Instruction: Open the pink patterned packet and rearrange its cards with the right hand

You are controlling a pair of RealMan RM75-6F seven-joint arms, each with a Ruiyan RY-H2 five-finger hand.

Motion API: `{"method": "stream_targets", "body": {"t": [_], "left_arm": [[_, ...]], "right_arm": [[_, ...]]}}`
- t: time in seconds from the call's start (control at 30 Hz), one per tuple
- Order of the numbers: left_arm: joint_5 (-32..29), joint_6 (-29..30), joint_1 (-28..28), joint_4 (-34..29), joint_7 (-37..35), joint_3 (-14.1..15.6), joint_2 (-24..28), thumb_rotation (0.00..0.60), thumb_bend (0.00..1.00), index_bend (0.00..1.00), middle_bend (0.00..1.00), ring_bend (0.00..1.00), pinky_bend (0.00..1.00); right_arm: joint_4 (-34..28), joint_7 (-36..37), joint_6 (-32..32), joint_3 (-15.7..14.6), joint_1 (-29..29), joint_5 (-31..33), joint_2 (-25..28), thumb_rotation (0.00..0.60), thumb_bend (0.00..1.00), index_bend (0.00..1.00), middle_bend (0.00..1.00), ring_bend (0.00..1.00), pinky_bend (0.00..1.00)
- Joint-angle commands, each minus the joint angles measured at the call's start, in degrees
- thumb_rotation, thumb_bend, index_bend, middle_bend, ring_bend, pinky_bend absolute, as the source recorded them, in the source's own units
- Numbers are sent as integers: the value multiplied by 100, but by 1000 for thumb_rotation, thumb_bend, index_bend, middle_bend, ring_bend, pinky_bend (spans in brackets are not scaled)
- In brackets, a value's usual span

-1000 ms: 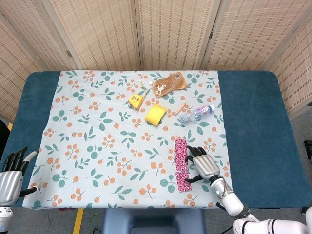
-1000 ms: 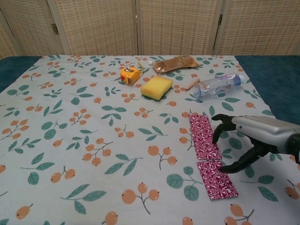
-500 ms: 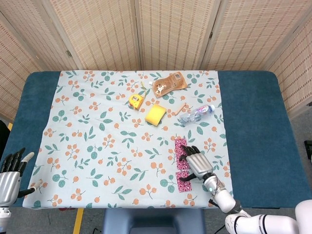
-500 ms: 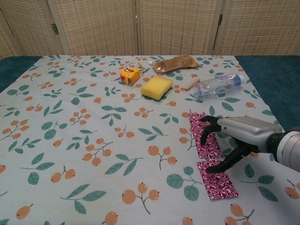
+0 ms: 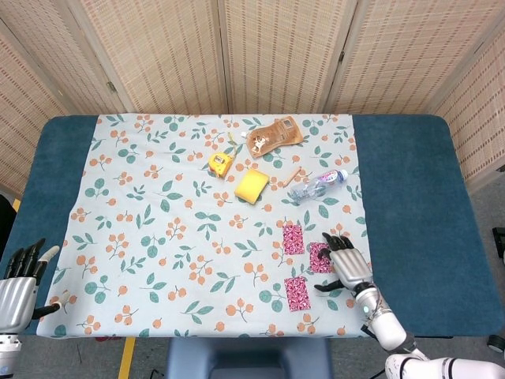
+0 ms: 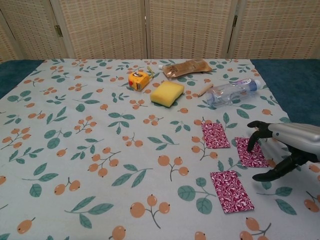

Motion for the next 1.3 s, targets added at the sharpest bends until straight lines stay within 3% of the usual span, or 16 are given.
{"method": "stream_targets", "body": {"t": [0.03, 0.77, 1.03, 1.3], "left_arm": [[-1, 7, 4, -3, 1, -1, -3, 600, 258, 167, 0, 31, 0], [-6, 100, 82, -147, 64, 20, 93, 600, 258, 170, 0, 35, 0], [20, 145, 113, -220, 114, 36, 134, 600, 258, 175, 0, 37, 0], [25, 145, 121, -284, 180, 40, 143, 600, 258, 176, 0, 39, 0]], "right_arm": [[-72, 58, 77, -22, -67, -88, 97, 395, 144, 307, 0, 0, 0], [-329, 477, -190, -73, -19, -953, 390, 414, 145, 306, 0, 0, 0], [-276, 333, -272, -15, 60, -926, 440, 428, 145, 307, 0, 0, 0], [-39, 373, -396, 206, 169, -624, 431, 480, 145, 290, 0, 0, 0]]}}
